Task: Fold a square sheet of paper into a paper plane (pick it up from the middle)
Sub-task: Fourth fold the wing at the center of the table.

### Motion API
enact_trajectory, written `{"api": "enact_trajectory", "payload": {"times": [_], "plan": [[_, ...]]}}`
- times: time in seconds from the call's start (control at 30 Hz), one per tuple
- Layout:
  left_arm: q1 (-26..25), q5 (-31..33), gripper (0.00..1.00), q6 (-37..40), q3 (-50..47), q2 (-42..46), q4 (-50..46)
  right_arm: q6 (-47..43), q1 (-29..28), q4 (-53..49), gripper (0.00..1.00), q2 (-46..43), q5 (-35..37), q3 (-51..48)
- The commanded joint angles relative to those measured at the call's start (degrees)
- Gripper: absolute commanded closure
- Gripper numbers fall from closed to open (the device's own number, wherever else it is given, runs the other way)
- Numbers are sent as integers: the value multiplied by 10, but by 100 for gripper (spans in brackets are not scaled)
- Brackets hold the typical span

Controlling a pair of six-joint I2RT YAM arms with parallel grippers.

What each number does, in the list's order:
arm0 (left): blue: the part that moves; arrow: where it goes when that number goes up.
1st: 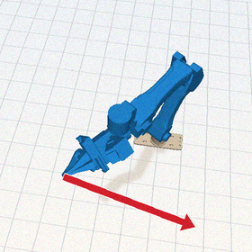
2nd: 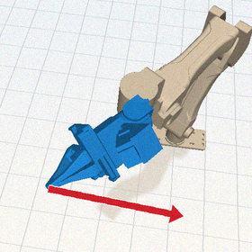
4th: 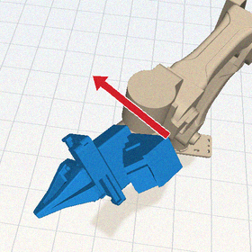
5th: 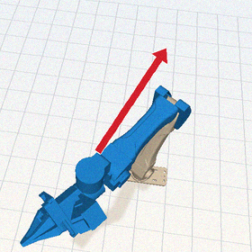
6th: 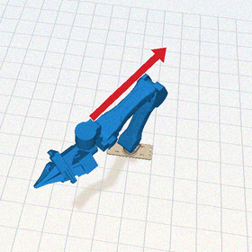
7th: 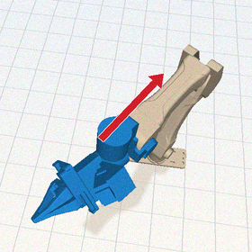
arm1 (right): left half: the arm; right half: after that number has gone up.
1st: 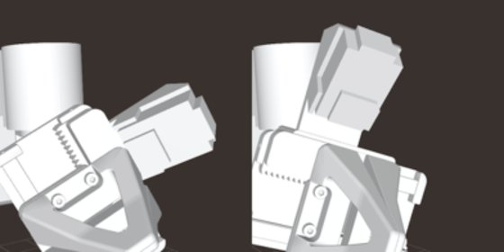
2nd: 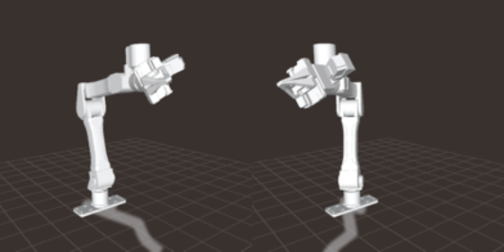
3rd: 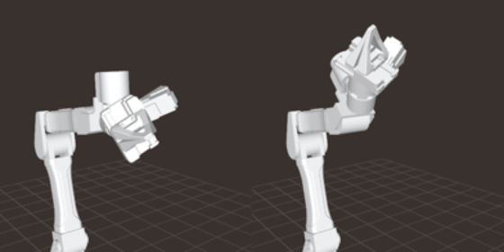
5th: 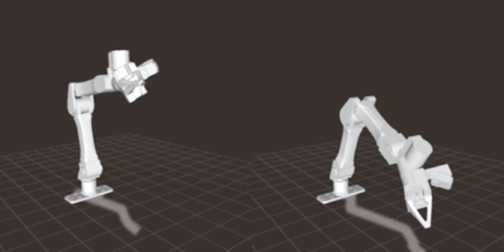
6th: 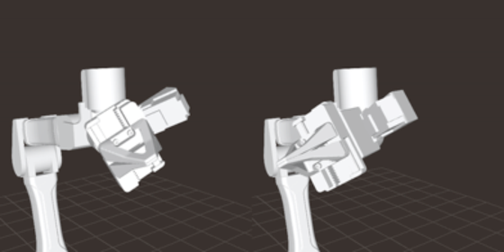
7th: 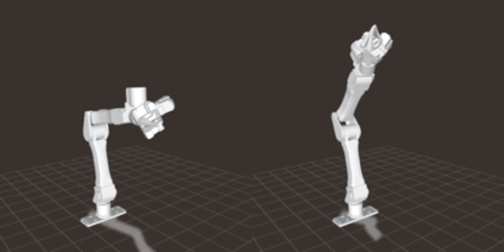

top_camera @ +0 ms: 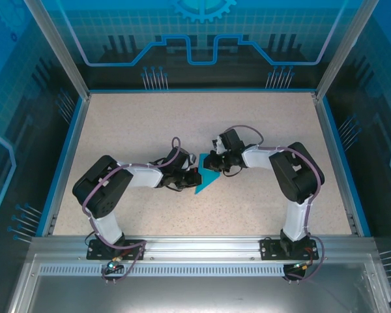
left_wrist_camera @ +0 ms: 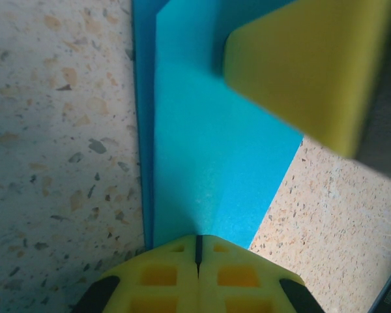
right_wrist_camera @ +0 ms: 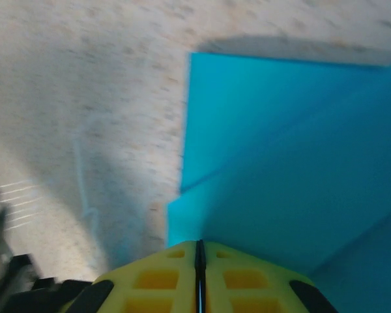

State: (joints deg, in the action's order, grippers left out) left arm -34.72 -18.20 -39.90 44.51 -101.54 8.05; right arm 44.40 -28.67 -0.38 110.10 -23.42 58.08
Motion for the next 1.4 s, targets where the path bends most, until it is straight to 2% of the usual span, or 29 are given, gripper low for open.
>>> {"api": "enact_trajectory", "payload": {"times": [0.0, 0.33, 0.47, 0.67, 0.83, 1.03, 1.23, 1.37], "plan": [[-12, 27, 95, 19, -20, -22, -110, 10, -1, 8, 90, 19, 23, -21], [-10, -18, 90, 10, 11, 42, -128, -9, 3, -7, 91, 26, 40, -33], [9, -86, 88, -17, 30, 57, -107, -10, 2, -8, 91, 27, 38, -34], [31, -152, 84, -54, 34, 57, -54, -10, 2, -6, 90, 29, 36, -34], [34, -169, 83, -60, 55, 14, -49, -7, 3, 0, 90, 35, 31, -35], [35, -159, 83, -66, 52, -32, -69, -5, 2, 4, 90, 36, 32, -41], [35, -156, 84, -65, 12, -37, -69, -7, 2, 0, 90, 35, 36, -45], [30, -147, 83, -37, 2, -33, -109, -7, 3, 0, 90, 36, 36, -47]]}}
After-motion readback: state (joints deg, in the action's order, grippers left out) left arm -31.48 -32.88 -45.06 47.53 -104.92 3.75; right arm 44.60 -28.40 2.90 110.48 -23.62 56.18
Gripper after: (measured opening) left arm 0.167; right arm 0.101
